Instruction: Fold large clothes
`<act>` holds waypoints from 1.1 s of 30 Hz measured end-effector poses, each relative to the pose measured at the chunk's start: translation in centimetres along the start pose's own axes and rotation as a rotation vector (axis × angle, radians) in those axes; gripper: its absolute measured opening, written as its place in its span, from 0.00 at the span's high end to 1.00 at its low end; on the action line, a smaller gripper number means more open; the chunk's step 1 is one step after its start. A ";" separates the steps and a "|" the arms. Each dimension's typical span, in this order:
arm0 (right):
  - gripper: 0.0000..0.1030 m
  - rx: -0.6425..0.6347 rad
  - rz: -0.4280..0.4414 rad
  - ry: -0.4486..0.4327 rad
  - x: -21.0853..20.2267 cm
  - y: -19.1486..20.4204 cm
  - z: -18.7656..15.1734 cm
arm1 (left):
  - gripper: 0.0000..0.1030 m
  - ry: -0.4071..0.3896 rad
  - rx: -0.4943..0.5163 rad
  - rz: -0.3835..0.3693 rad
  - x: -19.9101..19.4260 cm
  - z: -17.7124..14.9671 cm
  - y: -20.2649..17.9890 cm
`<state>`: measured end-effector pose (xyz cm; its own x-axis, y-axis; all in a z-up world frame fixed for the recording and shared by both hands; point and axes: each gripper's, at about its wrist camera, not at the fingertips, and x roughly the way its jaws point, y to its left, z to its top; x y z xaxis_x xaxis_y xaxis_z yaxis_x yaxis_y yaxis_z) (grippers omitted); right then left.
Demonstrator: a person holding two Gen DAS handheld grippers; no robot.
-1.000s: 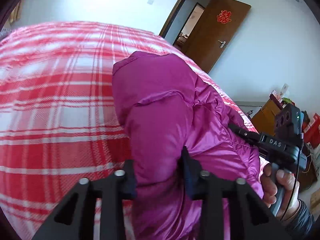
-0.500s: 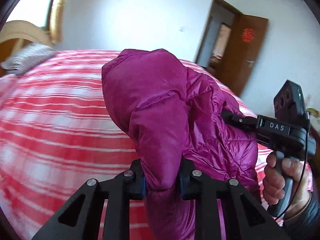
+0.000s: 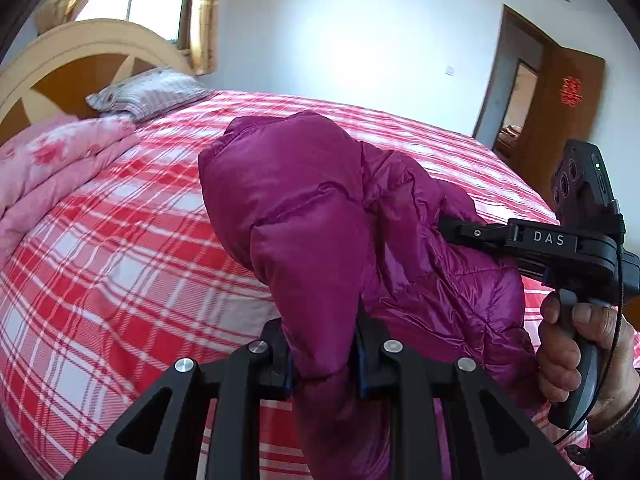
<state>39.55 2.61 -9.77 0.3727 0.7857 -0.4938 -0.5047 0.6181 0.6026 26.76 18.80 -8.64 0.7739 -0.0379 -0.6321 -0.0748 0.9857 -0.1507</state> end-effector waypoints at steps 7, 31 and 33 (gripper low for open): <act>0.85 0.007 -0.028 0.043 4.3 0.0 -0.5 | 0.78 0.027 -0.034 0.043 1.1 -0.9 2.8; 0.24 -0.181 -0.326 -0.128 -4.9 4.5 -2.9 | 0.24 -0.137 0.001 0.195 -8.8 -2.4 1.8; 0.18 -0.206 -0.346 -0.158 -6.0 5.8 -3.7 | 0.23 -0.163 0.001 0.181 -10.3 -2.4 1.5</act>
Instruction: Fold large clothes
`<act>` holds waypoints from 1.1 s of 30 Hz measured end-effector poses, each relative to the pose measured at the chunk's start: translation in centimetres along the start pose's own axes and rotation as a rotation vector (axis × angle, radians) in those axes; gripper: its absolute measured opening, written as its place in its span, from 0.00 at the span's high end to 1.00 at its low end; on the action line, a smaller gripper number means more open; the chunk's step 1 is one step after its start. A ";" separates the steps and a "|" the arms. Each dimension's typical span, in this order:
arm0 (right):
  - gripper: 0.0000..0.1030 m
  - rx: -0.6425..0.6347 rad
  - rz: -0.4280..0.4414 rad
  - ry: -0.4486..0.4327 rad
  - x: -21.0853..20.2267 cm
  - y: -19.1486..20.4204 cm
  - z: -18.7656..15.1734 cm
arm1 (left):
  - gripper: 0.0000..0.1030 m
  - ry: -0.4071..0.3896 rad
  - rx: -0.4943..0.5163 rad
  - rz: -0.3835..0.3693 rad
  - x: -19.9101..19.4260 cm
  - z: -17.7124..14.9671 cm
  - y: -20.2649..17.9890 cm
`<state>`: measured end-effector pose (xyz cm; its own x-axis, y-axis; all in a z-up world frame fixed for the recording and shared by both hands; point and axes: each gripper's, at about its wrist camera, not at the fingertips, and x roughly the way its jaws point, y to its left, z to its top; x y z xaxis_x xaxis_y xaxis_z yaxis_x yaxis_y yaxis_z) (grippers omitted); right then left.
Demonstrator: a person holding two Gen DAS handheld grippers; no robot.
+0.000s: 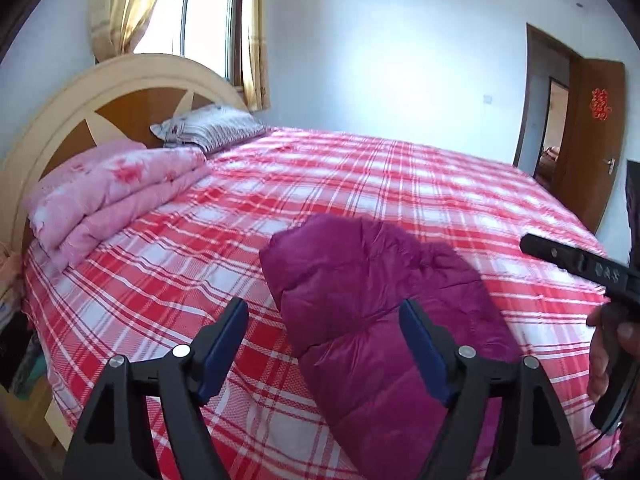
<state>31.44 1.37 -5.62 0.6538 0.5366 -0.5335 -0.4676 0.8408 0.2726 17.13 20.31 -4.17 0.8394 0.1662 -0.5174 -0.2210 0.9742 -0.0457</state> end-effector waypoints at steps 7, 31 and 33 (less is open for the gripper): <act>0.08 -0.057 -0.012 -0.093 -5.4 3.4 -1.4 | 0.19 -0.065 0.006 -0.044 -3.1 1.1 -0.5; 0.02 -0.122 -0.054 -0.180 -11.4 6.9 -2.5 | 0.19 -0.116 0.000 -0.104 -5.6 1.9 -0.6; 0.01 -0.123 -0.053 -0.188 -11.5 6.9 -2.6 | 0.19 -0.115 0.003 -0.106 -5.6 1.8 -0.6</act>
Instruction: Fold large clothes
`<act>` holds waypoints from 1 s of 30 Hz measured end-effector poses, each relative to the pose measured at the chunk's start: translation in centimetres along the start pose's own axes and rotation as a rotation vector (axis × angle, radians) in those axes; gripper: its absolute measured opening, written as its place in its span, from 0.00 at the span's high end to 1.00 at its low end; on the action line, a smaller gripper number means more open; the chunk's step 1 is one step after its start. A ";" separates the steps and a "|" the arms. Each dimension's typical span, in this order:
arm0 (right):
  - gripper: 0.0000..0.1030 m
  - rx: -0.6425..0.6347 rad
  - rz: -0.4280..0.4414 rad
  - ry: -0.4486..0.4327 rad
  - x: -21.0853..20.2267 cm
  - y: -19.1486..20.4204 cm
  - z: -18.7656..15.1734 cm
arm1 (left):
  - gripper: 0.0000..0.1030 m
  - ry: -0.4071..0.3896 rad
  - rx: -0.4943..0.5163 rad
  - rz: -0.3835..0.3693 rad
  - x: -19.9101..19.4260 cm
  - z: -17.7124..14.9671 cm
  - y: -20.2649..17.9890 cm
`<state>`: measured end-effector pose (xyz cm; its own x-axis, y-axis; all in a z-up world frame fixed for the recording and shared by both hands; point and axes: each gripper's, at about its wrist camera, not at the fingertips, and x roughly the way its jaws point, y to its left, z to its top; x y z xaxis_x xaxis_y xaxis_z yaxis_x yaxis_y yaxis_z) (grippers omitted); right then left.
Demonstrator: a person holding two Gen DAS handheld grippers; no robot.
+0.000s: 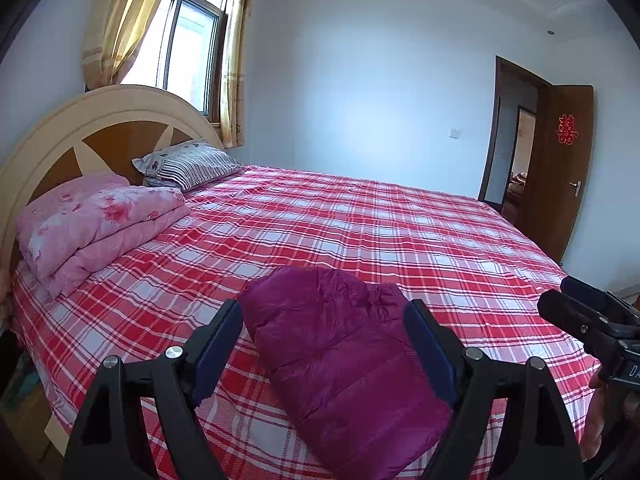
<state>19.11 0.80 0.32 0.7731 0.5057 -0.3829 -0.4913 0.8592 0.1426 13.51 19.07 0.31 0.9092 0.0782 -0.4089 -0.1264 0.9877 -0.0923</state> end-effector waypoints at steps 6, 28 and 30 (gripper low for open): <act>0.01 0.004 0.007 -0.009 -0.3 -0.1 -0.3 | 0.19 0.005 0.002 0.004 0.1 -0.1 -0.2; 0.00 0.002 0.022 -0.057 -1.7 0.2 -0.5 | 0.01 -0.028 0.006 0.032 -0.7 0.4 -0.3; 0.00 -0.001 0.024 -0.057 -1.6 0.3 -0.5 | 0.01 -0.031 0.002 0.035 -0.7 0.4 -0.2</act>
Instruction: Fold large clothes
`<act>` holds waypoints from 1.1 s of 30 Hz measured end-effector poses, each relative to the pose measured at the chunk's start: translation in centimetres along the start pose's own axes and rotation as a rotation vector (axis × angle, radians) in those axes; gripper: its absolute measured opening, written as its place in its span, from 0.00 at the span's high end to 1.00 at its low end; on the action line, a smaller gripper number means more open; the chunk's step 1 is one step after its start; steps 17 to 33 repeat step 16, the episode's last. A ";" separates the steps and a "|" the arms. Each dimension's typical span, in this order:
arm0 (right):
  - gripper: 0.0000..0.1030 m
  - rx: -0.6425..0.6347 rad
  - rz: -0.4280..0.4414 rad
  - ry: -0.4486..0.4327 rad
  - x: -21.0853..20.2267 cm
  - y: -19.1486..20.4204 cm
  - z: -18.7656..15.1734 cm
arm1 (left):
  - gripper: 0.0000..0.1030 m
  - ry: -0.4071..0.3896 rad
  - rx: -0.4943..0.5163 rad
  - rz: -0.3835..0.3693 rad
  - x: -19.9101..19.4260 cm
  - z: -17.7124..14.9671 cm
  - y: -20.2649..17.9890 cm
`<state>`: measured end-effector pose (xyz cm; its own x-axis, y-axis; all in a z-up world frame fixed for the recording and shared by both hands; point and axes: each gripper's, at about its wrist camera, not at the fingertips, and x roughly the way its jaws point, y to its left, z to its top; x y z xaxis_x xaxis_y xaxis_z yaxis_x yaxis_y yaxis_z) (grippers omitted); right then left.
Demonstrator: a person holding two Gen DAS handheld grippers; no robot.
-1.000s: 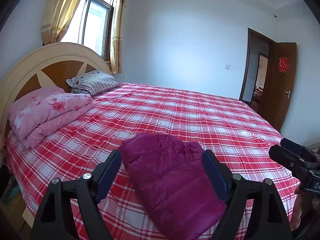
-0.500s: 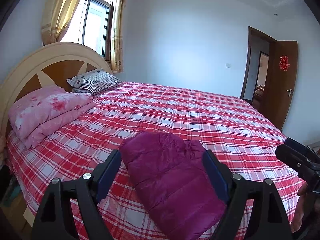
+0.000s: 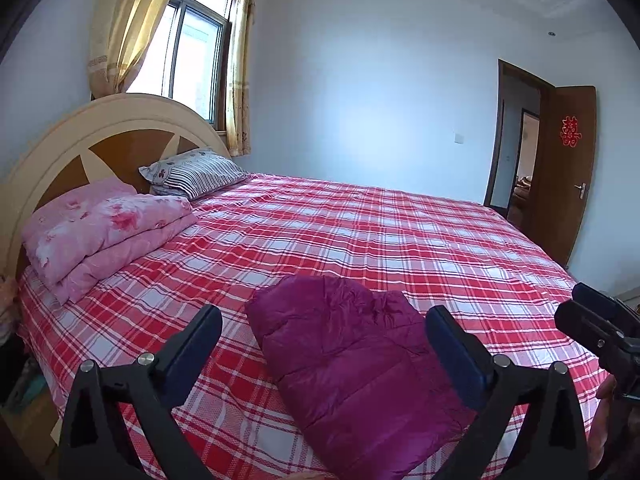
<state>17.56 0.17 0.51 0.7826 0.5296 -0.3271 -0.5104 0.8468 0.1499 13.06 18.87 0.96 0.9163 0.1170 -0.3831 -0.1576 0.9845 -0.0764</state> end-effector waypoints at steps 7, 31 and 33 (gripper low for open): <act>0.00 -0.002 0.006 0.002 0.1 0.1 -0.1 | 0.01 -0.029 0.007 0.017 -0.3 0.1 0.1; 0.00 -0.006 0.008 0.018 0.5 0.4 -0.5 | 0.01 -0.030 0.017 0.032 0.1 -0.1 0.0; 0.00 -0.006 0.008 0.018 0.5 0.4 -0.5 | 0.01 -0.030 0.017 0.032 0.1 -0.1 0.0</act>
